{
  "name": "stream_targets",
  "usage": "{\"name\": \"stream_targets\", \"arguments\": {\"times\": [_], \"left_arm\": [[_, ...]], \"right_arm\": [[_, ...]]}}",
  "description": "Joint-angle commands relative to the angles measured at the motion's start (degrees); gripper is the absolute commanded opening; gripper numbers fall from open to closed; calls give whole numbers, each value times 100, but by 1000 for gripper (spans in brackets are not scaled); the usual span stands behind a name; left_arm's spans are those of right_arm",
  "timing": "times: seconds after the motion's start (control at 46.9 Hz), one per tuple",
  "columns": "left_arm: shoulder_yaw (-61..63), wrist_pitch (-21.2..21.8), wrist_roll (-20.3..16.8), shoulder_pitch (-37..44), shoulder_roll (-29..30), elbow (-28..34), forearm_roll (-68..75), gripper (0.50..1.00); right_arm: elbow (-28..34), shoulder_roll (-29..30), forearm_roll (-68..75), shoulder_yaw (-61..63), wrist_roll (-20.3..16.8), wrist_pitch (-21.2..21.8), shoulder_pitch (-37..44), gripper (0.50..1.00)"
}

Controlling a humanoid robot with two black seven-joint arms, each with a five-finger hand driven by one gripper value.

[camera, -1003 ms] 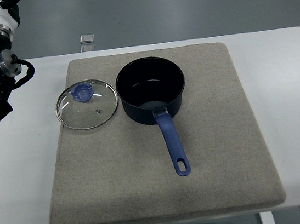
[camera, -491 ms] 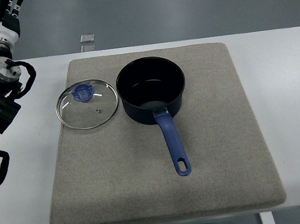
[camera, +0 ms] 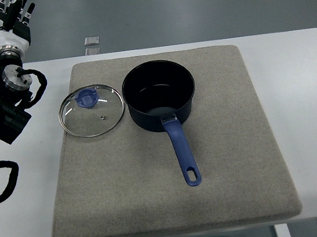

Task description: Open pot lid and place left with left hand

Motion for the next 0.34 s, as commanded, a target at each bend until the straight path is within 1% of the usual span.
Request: {"name": "stream_targets", "arguments": {"times": [0.0, 0.149, 0.32], "left_arm": [[0, 0, 0, 0, 0, 0, 0, 844], [0, 0, 0, -9, 9, 0, 9, 851], [0, 44, 0, 0, 62, 0, 9, 872]], "right_arm": [[0, 0, 0, 0, 1, 1, 0, 917], [0, 0, 0, 0, 1, 1, 0, 917], [0, 0, 0, 26, 1, 1, 9, 917]]}}
